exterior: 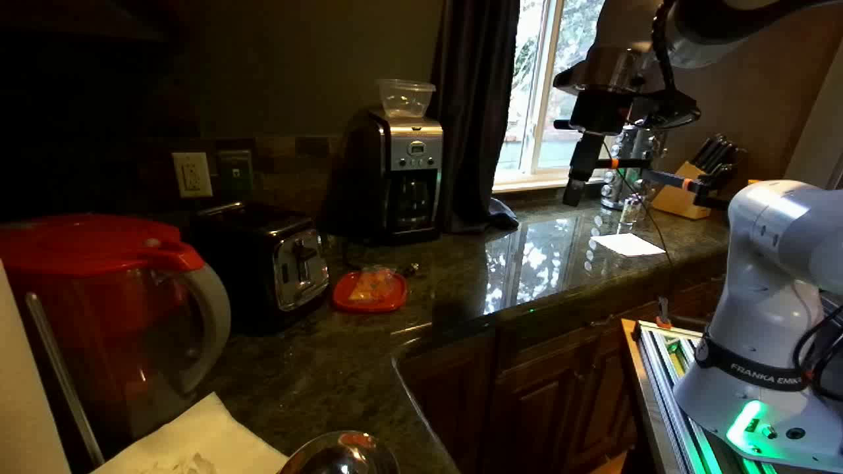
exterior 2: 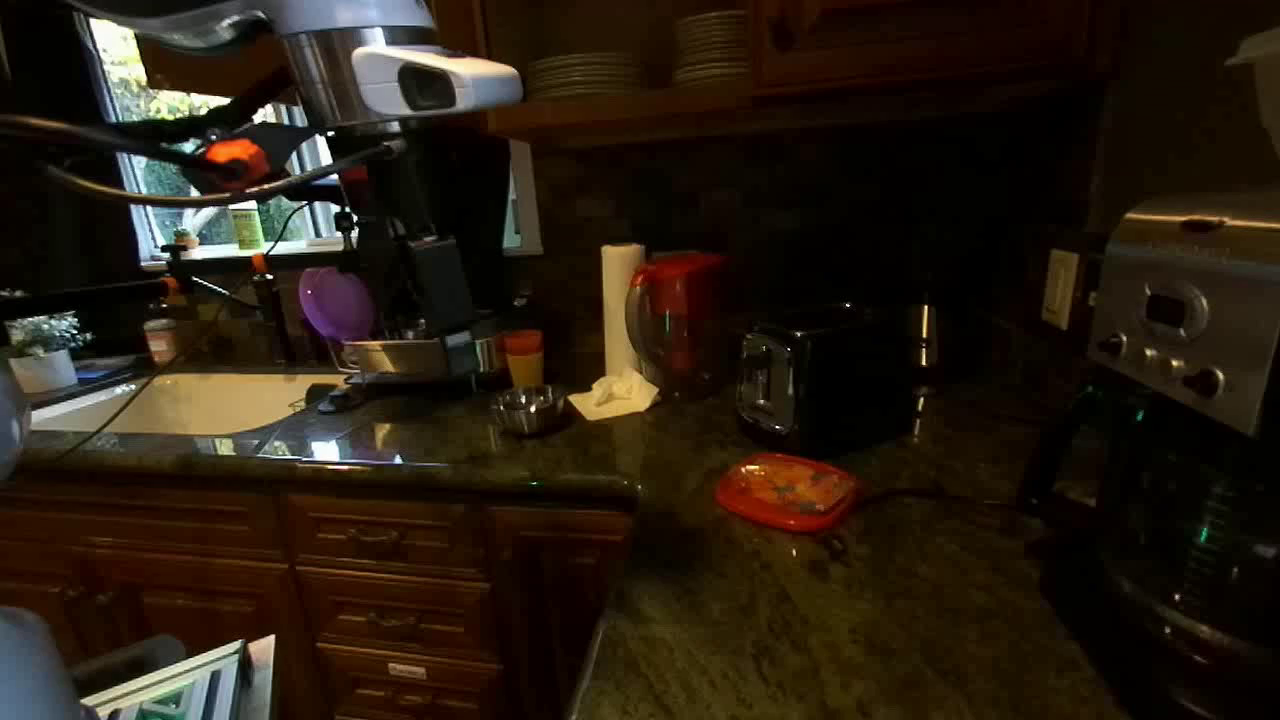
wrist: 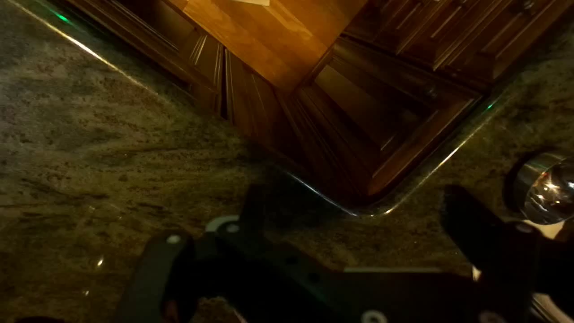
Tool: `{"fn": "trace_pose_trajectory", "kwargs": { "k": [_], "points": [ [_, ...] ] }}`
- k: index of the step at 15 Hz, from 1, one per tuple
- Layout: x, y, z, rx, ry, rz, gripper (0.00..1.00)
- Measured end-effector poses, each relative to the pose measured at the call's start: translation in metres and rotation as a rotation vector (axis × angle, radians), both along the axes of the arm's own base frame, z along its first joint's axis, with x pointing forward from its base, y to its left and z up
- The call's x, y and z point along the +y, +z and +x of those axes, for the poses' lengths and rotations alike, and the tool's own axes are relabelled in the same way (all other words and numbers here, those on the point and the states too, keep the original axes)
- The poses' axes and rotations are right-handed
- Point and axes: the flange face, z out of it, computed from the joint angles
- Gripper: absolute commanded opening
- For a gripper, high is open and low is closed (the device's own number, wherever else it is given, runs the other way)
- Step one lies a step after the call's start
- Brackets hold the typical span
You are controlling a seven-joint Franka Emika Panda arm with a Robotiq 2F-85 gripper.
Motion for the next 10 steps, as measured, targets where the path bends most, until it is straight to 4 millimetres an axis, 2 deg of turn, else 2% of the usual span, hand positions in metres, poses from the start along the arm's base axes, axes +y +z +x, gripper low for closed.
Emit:
{"fn": "trace_pose_trajectory", "kwargs": {
  "k": [7, 10],
  "points": [
    [0.0, 0.0, 0.0, 0.0, 0.0, 0.0, 1.0],
    [-0.003, 0.014, 0.006, -0.076, -0.001, -0.069, 1.0]
  ]
}}
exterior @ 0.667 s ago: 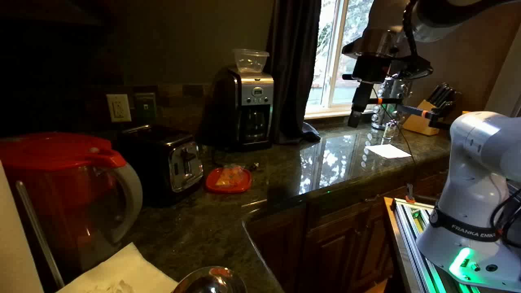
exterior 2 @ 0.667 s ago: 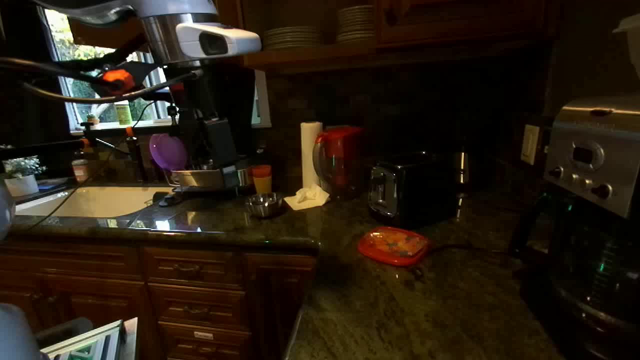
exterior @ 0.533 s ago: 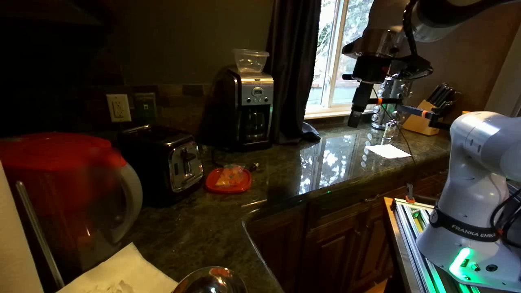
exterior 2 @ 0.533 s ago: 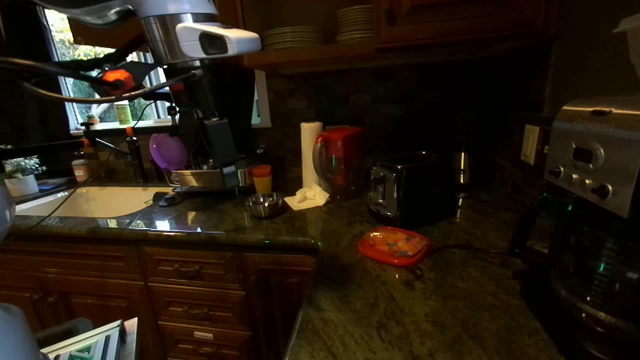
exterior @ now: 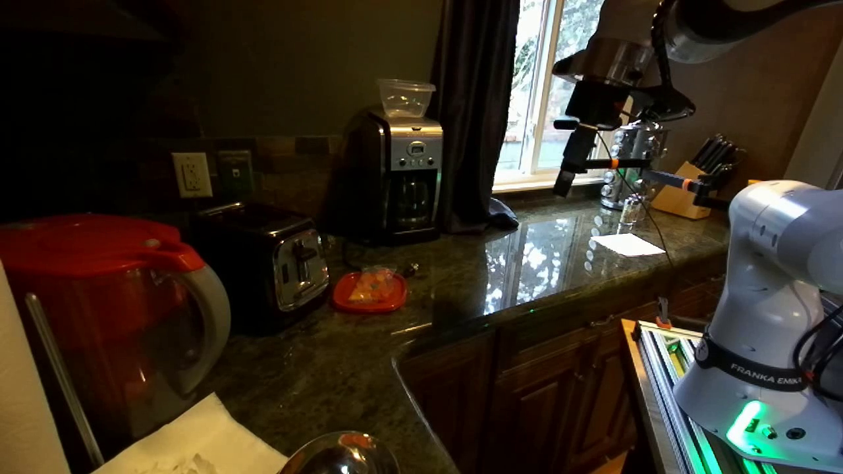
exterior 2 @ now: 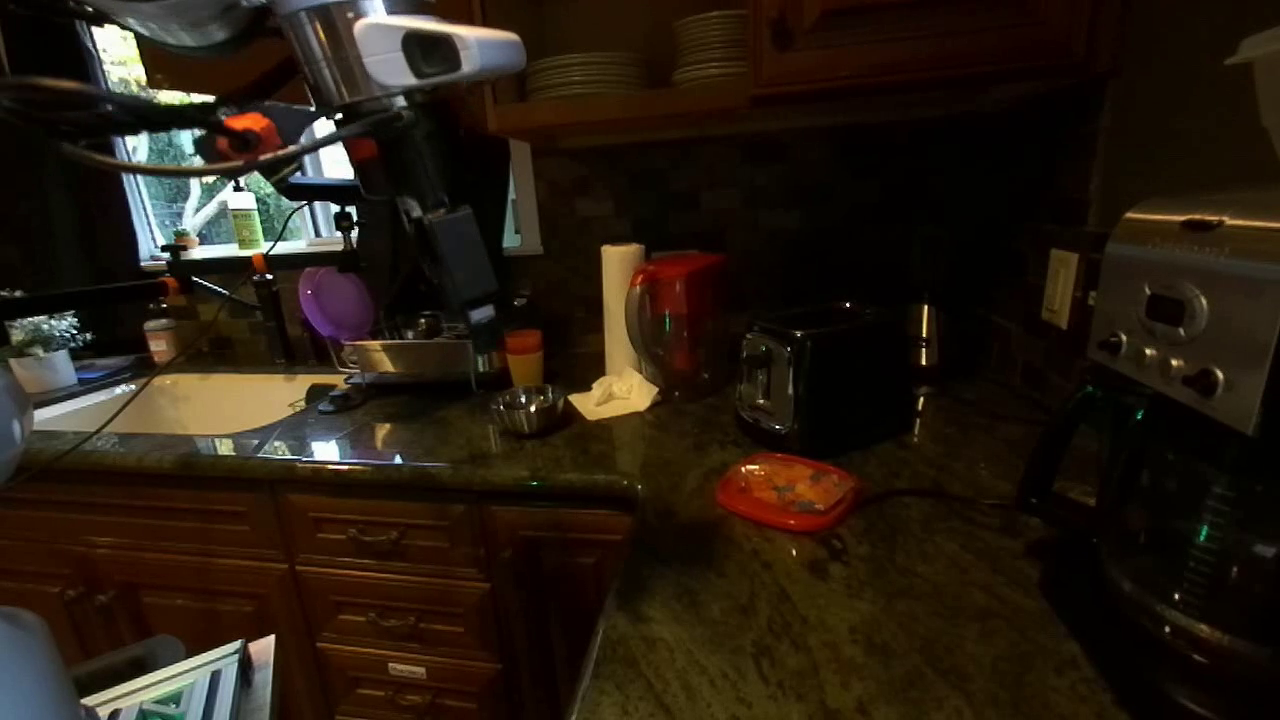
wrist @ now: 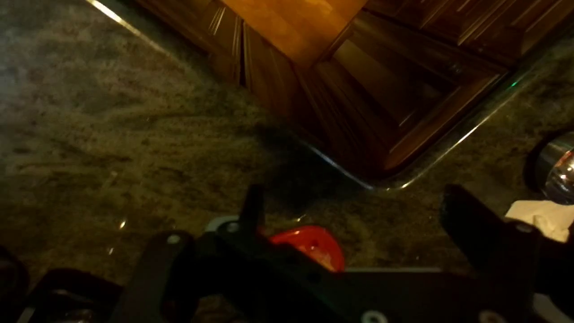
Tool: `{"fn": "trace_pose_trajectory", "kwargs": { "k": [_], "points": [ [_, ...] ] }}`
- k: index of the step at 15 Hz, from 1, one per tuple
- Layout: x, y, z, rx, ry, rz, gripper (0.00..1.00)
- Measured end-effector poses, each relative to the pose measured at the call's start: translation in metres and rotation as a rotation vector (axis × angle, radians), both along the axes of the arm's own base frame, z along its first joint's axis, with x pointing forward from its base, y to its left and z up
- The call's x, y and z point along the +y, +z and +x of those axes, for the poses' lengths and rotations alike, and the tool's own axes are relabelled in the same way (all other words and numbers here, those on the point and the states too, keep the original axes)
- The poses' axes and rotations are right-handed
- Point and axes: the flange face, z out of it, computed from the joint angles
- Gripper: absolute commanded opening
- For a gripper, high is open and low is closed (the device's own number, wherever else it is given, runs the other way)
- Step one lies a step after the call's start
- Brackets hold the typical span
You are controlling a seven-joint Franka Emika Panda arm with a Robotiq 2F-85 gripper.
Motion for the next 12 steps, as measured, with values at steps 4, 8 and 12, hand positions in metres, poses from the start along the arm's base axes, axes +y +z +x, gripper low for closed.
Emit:
{"fn": "trace_pose_trajectory", "kwargs": {
  "k": [4, 8, 12],
  "points": [
    [0.0, 0.058, 0.011, -0.165, 0.035, -0.171, 1.0],
    [-0.004, 0.124, 0.042, -0.423, 0.065, -0.258, 1.0],
    [-0.019, 0.15, 0.088, -0.474, 0.086, -0.214, 1.0]
  ]
}}
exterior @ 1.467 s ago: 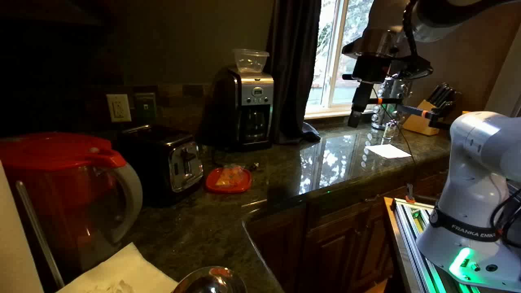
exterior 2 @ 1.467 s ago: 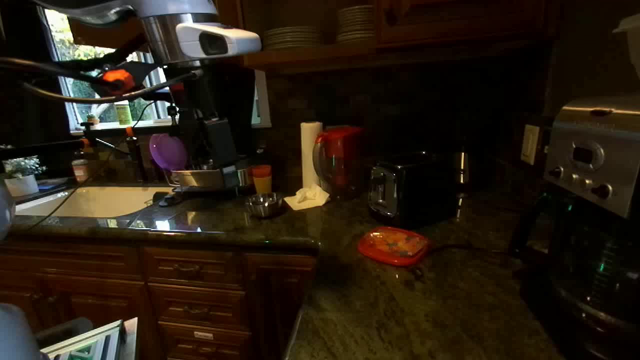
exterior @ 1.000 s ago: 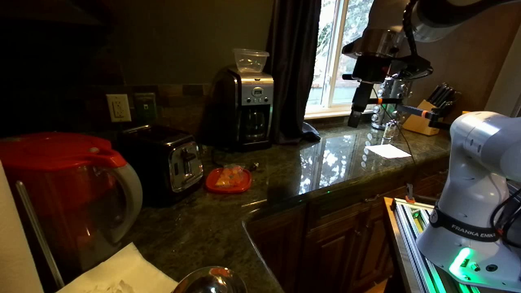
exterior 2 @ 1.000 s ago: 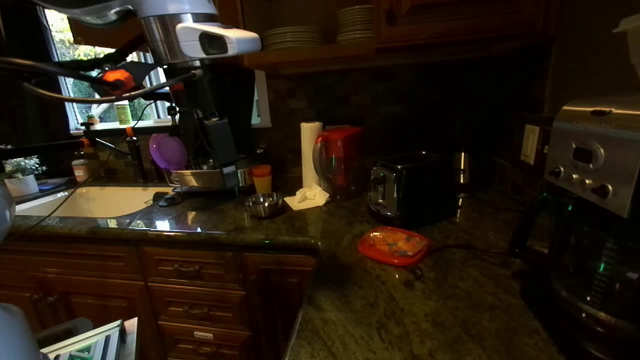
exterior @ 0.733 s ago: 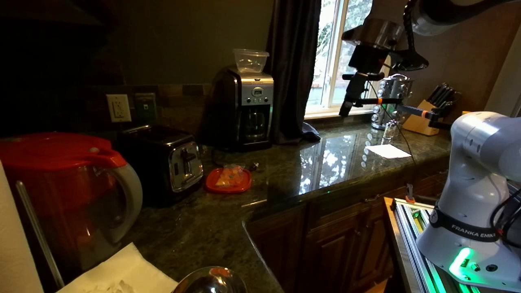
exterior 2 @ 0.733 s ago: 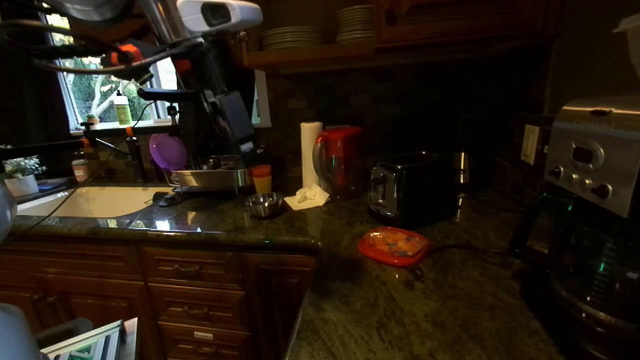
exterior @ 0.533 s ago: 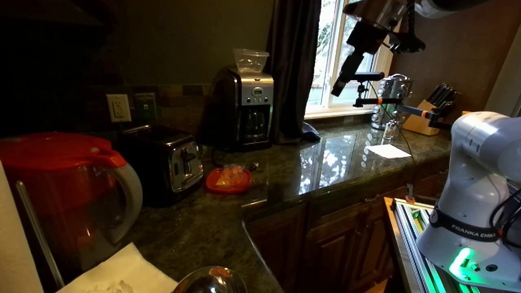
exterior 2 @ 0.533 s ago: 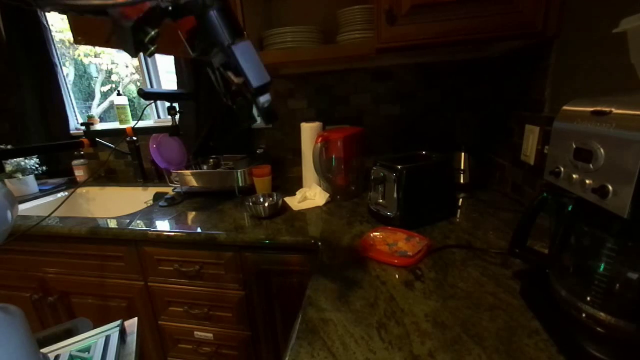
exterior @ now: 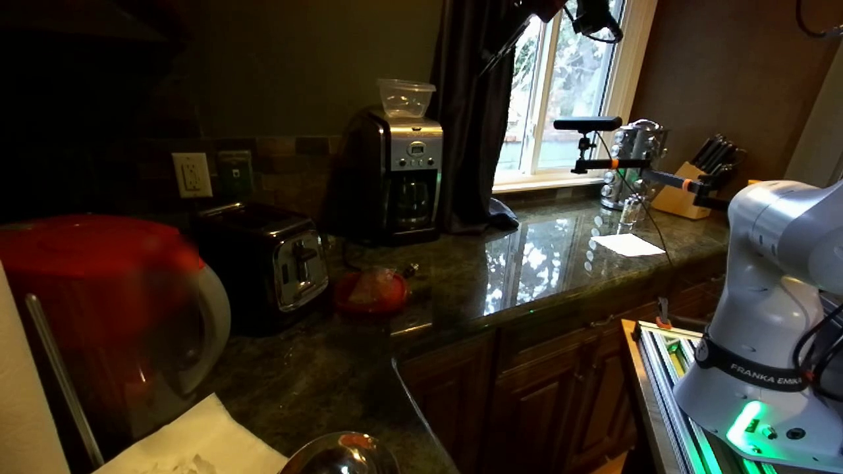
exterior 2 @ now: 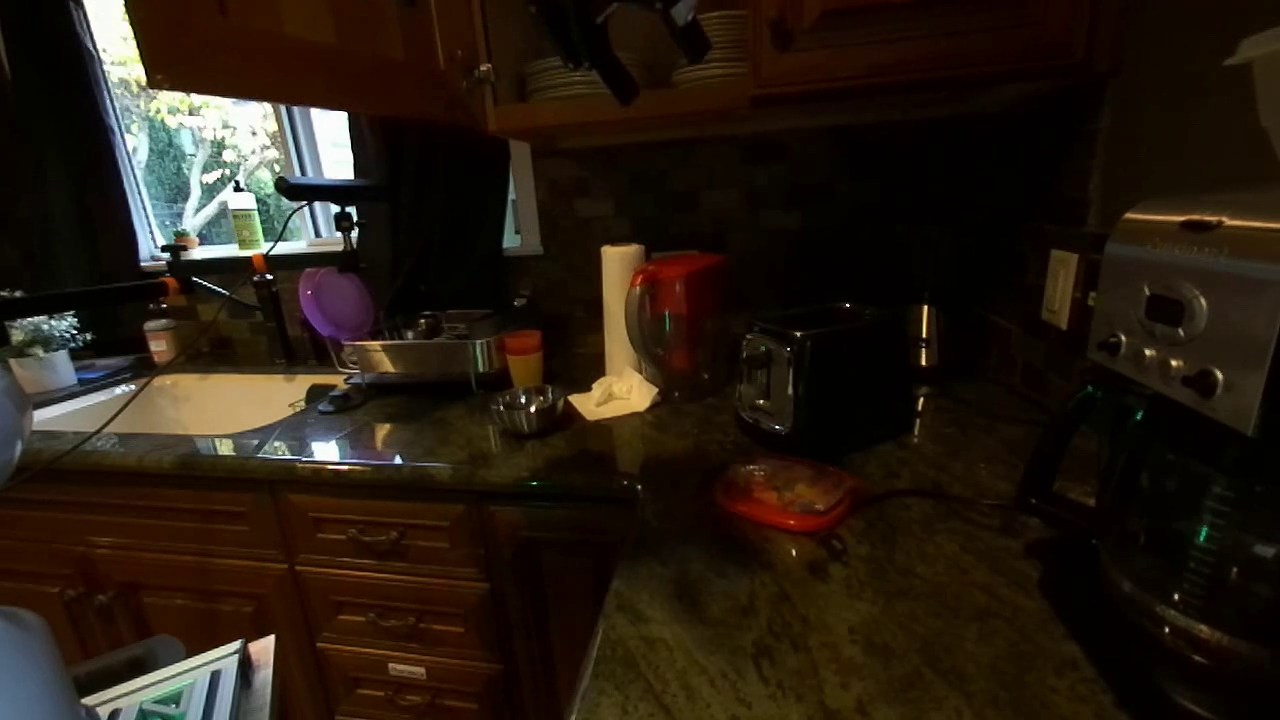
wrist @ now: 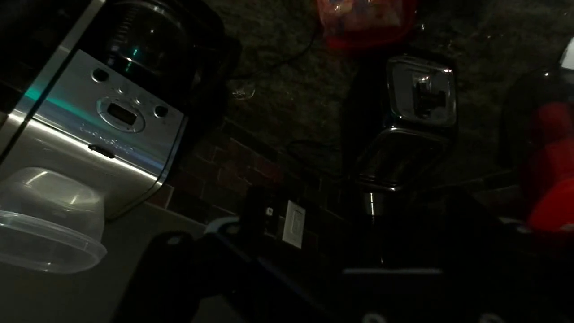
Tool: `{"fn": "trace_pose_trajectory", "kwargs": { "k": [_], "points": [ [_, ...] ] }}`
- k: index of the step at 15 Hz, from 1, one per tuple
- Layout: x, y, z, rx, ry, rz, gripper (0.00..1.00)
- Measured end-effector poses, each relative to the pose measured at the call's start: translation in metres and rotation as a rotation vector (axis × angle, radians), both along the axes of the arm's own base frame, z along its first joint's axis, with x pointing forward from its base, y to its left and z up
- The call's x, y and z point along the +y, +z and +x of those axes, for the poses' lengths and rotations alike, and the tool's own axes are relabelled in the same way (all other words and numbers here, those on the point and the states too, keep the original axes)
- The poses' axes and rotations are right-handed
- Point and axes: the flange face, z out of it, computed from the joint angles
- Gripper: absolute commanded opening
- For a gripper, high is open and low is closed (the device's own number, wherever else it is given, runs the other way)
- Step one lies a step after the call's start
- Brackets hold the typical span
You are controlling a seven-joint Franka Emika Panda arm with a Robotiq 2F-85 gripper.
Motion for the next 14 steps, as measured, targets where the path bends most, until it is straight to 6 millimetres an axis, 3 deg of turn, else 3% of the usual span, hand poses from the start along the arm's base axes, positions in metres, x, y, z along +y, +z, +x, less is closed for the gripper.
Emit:
{"fn": "trace_pose_trajectory", "kwargs": {
  "k": [2, 7, 10, 14],
  "points": [
    [-0.001, 0.0, 0.01, 0.01, 0.007, 0.004, 1.0],
    [0.006, 0.006, 0.014, -0.014, -0.027, -0.005, 1.0],
    [0.039, 0.029, 0.037, -0.11, -0.035, -0.001, 1.0],
    [0.075, 0.067, 0.088, -0.185, -0.015, 0.037, 1.0]
  ]
}}
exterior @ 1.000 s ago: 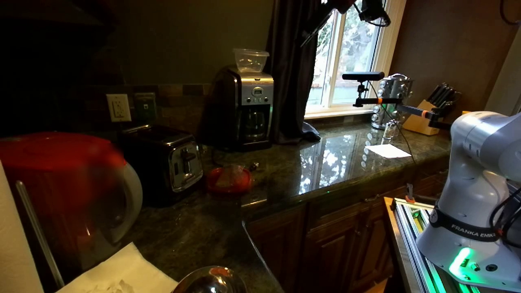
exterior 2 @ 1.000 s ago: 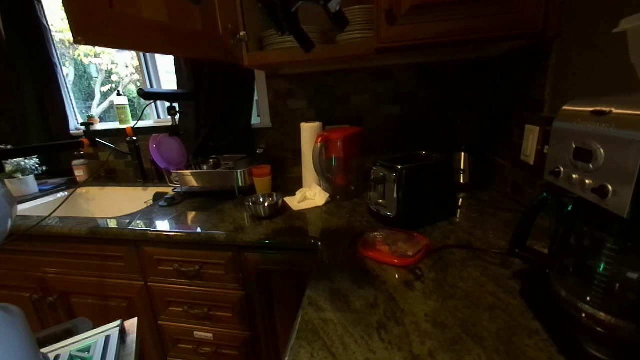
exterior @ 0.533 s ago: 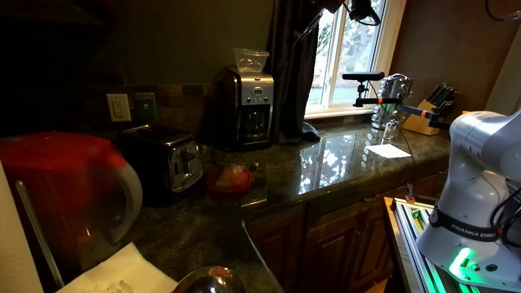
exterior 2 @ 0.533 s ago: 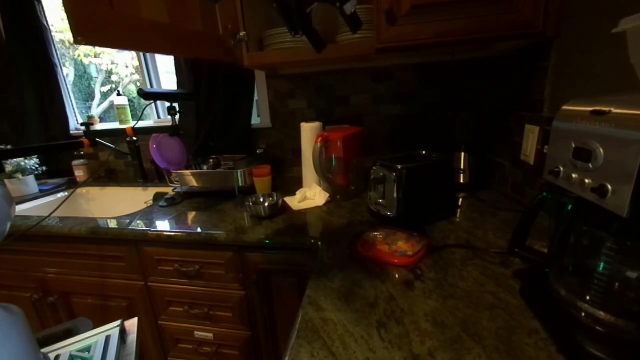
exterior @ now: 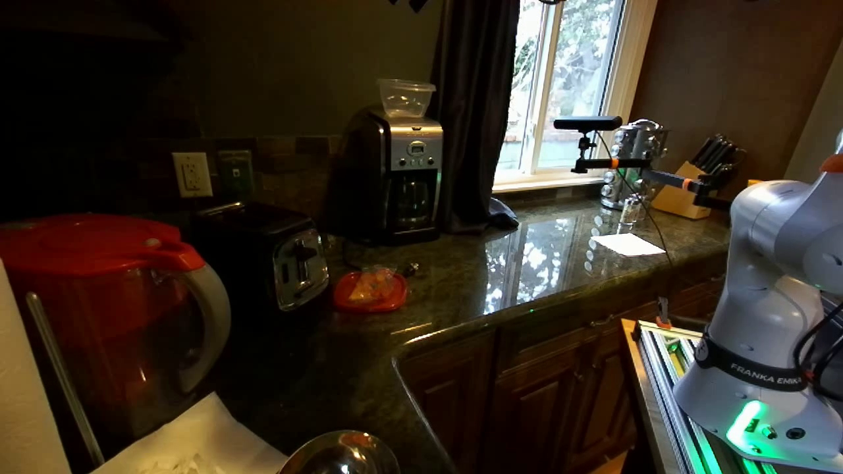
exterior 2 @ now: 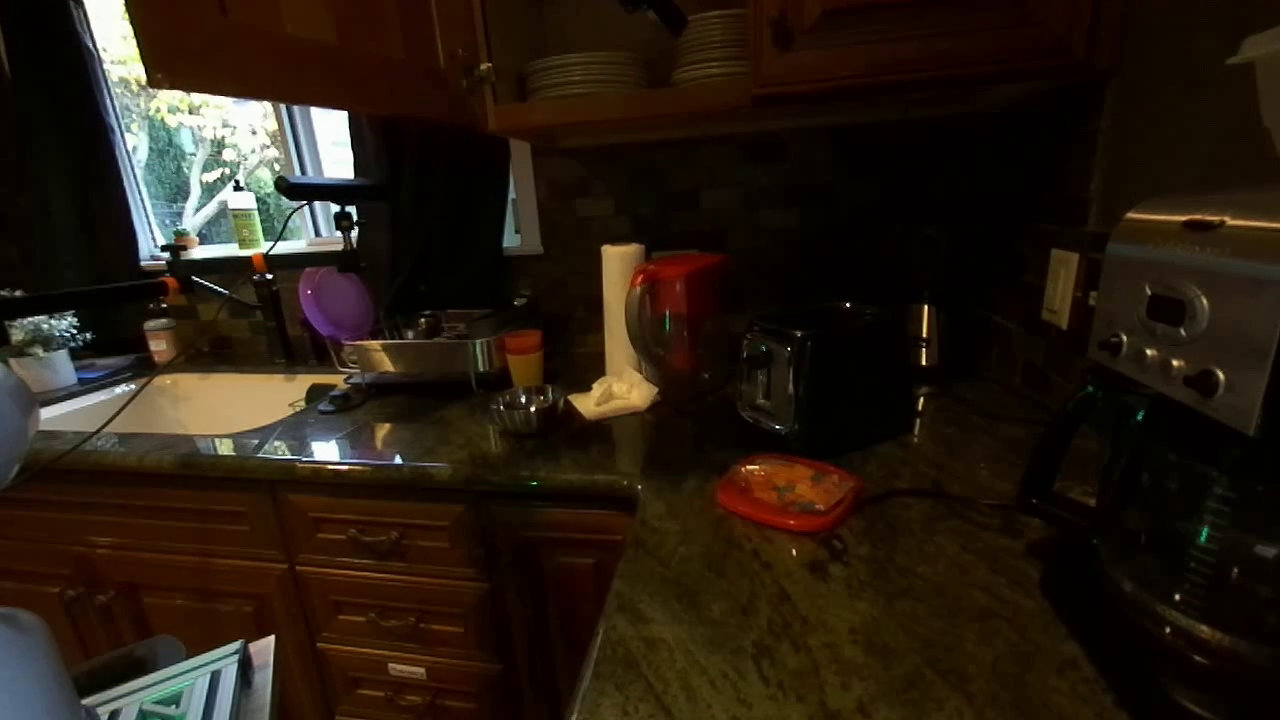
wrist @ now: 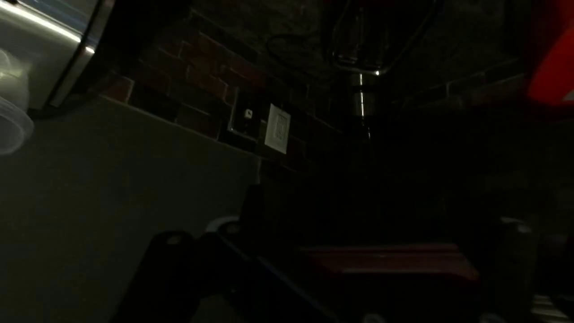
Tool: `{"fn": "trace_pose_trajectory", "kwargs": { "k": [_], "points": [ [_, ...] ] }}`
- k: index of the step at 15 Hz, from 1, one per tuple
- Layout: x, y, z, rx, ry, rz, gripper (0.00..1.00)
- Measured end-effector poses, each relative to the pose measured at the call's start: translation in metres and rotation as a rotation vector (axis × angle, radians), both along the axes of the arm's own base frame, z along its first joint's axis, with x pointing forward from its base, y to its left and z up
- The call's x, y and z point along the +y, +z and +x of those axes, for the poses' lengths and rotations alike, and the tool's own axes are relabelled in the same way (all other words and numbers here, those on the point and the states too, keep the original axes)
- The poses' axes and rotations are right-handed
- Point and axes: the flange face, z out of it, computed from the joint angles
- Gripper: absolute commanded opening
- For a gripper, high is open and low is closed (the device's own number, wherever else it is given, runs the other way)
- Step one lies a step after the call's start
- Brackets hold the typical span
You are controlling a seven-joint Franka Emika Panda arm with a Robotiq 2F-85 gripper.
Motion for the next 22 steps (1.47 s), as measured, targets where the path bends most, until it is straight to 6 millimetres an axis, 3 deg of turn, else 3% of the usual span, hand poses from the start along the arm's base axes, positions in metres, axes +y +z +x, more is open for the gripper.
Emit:
{"fn": "trace_pose_trajectory", "kwargs": {
  "k": [3, 5, 8, 13, 17, 22],
  "points": [
    [0.005, 0.024, 0.038, -0.03, 0.016, 0.026, 1.0],
    [0.013, 0.033, 0.053, -0.011, 0.081, 0.045, 1.0],
    [0.024, 0.035, 0.051, 0.038, 0.181, 0.066, 1.0],
    [0.029, 0.047, 0.052, -0.029, 0.177, 0.048, 1.0],
    [0.068, 0.061, 0.069, -0.143, 0.165, 0.044, 1.0],
    [0.105, 0.065, 0.11, -0.115, 0.173, 0.106, 1.0]
  ]
}}
